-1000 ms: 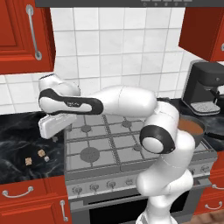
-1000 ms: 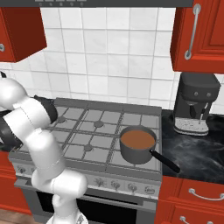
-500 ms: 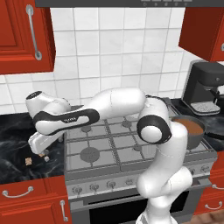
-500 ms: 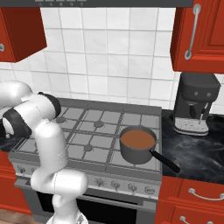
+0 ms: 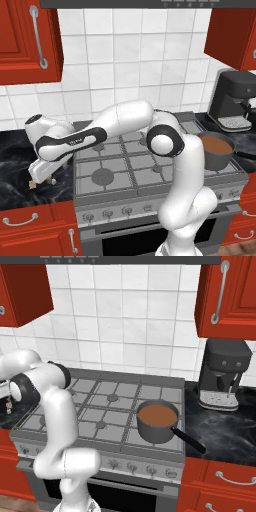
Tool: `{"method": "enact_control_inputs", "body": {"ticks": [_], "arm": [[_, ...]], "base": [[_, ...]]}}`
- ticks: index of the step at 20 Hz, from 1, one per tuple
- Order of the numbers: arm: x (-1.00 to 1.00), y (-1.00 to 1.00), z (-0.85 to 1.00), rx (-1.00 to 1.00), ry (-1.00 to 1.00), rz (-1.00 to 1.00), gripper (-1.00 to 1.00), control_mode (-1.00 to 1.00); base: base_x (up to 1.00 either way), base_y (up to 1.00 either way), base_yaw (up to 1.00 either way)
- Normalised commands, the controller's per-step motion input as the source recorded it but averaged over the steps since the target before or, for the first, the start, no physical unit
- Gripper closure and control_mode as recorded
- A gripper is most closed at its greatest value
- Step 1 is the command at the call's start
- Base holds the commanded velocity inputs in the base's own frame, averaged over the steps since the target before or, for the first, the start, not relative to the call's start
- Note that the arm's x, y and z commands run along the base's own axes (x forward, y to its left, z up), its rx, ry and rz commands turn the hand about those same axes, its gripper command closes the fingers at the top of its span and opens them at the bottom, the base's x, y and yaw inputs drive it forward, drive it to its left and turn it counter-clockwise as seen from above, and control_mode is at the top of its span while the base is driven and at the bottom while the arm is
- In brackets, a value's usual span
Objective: Pick up the sugar cube(s) and place them in the saucepan with hot chocolate.
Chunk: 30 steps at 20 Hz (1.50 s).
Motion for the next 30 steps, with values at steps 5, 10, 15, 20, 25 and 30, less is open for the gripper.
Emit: {"method": "enact_control_inputs", "body": {"ticks": [5, 10, 15, 20, 25, 30], "arm": [[0.26, 0.0, -0.41, 0.06, 0.1, 0.0, -1.0, -1.0], [0.1, 0.0, -0.12, 0.12, 0.1, 0.0, -1.0, -1.0], [0.1, 0.0, -0.27, 0.09, 0.12, 0.0, -1.0, -1.0], [0.14, 0.0, -0.48, 0.03, 0.07, 0.0, -1.0, -1.0], [0.1, 0.0, -0.25, 0.0, 0.01, 0.0, -1.0, -1.0], [0.2, 0.0, -0.04, 0.0, 0.04, 0.0, -1.0, -1.0]], "base": [[0.0, 0.0, 0.0], [0.0, 0.0, 0.0], [0.0, 0.0, 0.0], [0.0, 0.0, 0.0], [0.0, 0.0, 0.0], [0.0, 0.0, 0.0]]}}
